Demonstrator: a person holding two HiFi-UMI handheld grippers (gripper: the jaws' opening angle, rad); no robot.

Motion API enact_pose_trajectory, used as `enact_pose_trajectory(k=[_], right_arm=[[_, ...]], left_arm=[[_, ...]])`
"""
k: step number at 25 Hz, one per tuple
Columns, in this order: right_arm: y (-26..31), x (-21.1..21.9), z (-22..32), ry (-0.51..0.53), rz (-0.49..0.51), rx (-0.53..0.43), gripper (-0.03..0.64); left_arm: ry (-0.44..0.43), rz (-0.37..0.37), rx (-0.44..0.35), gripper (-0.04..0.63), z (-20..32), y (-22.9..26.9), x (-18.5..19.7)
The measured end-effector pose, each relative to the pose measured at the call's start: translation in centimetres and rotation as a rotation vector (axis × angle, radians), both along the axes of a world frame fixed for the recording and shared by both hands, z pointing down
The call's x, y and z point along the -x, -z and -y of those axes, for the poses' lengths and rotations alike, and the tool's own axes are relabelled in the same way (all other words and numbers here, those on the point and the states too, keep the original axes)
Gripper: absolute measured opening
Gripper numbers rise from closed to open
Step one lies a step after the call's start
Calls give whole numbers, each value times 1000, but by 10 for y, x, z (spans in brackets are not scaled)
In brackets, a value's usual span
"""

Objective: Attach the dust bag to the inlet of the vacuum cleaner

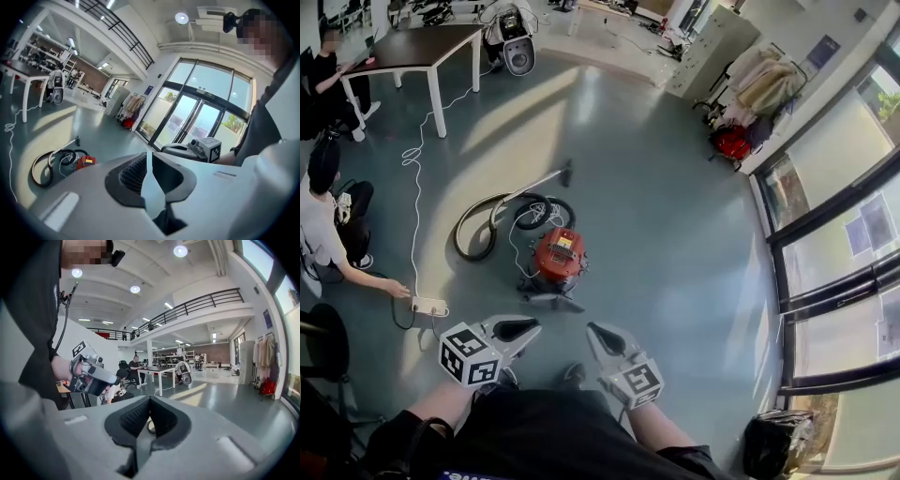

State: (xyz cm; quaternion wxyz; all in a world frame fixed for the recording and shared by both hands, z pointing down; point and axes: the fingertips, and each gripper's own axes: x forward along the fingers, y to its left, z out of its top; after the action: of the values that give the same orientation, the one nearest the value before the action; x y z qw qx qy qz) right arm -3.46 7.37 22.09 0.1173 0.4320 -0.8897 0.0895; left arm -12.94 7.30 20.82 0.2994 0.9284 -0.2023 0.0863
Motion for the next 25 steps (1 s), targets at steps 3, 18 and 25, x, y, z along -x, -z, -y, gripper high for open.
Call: enact_pose_trajectory(k=[3, 18, 25], right_arm=[[19, 14, -12, 25, 29, -15, -8], [45, -16, -73, 145, 155, -25, -8], [53, -8, -80, 195, 156, -33, -8]], left_arm=[[-27, 11, -101, 25, -16, 21, -3], [69, 76, -369, 9, -64, 66, -70], [104, 90, -378, 9, -74, 67, -73]])
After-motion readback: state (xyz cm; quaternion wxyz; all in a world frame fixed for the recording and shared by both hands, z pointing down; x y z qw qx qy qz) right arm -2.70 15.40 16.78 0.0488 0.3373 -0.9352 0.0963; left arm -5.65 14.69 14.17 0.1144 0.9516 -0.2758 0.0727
